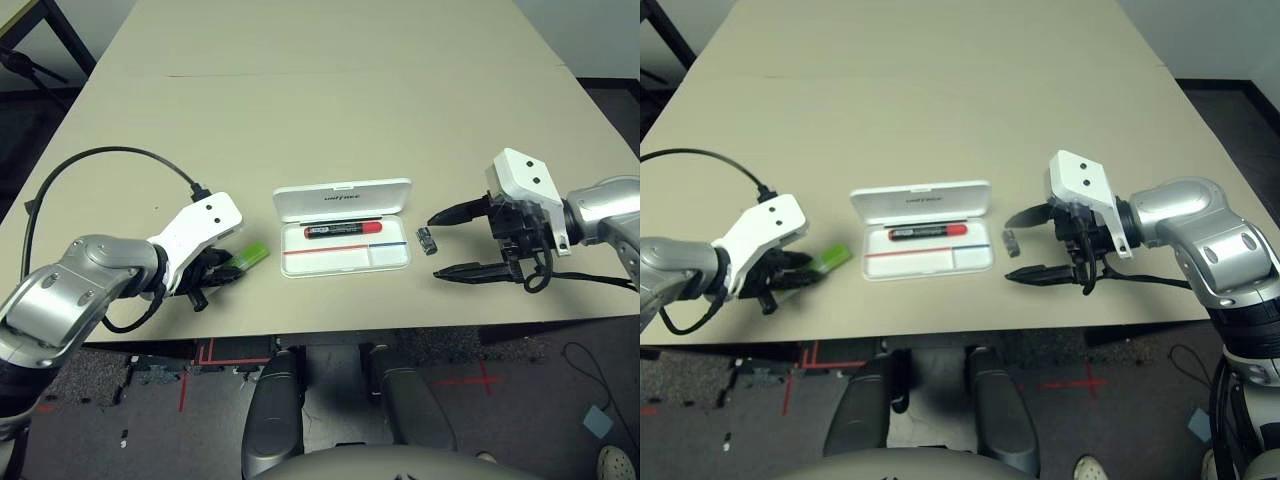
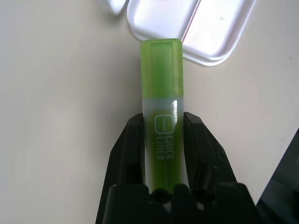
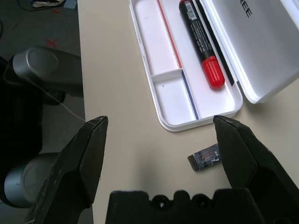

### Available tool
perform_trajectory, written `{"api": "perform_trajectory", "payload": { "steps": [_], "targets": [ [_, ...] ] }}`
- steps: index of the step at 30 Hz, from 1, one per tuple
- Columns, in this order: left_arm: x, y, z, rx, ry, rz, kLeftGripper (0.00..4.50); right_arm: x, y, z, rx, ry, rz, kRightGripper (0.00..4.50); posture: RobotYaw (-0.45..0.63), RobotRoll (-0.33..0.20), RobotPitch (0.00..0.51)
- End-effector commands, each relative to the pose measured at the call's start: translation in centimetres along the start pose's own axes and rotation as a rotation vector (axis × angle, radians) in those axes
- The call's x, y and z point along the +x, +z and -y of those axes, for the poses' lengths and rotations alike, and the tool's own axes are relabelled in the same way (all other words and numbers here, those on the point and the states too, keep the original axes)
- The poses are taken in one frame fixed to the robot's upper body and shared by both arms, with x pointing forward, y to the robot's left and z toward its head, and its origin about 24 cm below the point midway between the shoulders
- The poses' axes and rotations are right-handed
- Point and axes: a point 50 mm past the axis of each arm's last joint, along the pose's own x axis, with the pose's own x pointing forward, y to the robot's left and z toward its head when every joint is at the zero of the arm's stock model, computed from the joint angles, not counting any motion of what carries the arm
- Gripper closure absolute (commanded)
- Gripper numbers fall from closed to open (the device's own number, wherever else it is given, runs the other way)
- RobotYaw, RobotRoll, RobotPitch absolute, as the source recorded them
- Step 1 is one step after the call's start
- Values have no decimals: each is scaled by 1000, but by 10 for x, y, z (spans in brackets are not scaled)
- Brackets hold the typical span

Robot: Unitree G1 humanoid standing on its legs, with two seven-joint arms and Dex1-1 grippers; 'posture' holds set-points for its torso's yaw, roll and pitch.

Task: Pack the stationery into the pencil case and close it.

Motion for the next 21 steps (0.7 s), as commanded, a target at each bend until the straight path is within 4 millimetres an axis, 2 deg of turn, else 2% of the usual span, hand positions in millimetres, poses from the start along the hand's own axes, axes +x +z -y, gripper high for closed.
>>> {"api": "perform_trajectory", "payload": {
  "steps": [1,4,11,21],
  "targets": [
    [2,10,4,109,-64,9,3431,0,0,1,-15,9,-12,0,43,0,196],
    [3,20,3,151,-83,30,3431,-1,-1,2,-19,9,-17,0,45,0,195],
    [29,55,4,237,-158,112,3431,2,-1,5,-34,17,-32,0,45,0,196],
    [55,74,11,281,-243,136,3431,3,-3,8,-46,15,-53,0,25,0,198]
  ]
}}
